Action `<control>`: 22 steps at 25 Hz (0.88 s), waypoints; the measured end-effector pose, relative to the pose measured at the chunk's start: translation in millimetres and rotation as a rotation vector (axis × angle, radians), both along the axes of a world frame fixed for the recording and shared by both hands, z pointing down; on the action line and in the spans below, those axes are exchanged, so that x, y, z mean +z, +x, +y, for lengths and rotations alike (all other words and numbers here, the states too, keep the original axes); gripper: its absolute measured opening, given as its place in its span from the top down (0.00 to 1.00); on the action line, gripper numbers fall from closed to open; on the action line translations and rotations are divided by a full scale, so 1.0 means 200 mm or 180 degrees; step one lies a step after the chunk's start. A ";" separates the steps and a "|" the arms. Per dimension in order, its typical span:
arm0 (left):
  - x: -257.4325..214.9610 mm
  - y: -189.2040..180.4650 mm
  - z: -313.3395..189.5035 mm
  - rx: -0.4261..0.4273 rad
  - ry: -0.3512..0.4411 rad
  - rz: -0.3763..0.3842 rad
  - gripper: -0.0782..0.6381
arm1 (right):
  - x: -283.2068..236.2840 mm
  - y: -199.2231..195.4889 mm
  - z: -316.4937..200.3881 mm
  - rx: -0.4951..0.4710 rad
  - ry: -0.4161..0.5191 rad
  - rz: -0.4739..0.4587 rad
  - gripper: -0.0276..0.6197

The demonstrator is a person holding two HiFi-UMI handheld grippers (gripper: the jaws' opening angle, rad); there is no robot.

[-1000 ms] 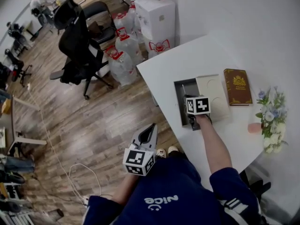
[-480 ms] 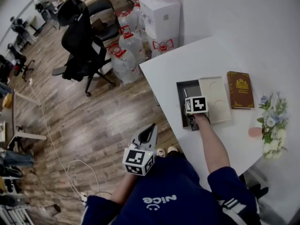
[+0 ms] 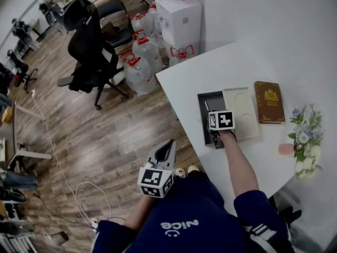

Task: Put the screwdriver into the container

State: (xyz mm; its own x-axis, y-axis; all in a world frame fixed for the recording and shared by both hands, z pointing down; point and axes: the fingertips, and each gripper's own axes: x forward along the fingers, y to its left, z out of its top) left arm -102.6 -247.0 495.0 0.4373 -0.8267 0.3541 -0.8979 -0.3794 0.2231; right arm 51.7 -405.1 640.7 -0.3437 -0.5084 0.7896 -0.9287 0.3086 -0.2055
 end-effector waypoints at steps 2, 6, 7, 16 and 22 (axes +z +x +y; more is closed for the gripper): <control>0.00 -0.02 0.00 -0.0030 -0.0001 -0.0006 0.87 | -0.04 -0.01 0.00 -0.0004 0.0020 -0.0141 0.77; 0.00 -0.03 0.00 -0.0054 0.0034 -0.0021 0.87 | -0.15 0.00 0.00 0.0078 0.0215 -0.0306 0.77; -0.01 -0.03 0.00 -0.0061 0.0048 -0.0022 0.87 | -0.19 0.00 0.00 0.0093 0.0309 -0.0331 0.77; -0.06 -0.12 0.01 -0.0144 0.0151 0.0062 0.87 | -0.57 0.02 0.08 0.0108 0.1014 -0.0579 0.77; -0.11 -0.18 0.03 -0.0151 0.0261 0.0095 0.87 | -0.83 0.08 0.26 0.0107 0.1634 -0.0417 0.77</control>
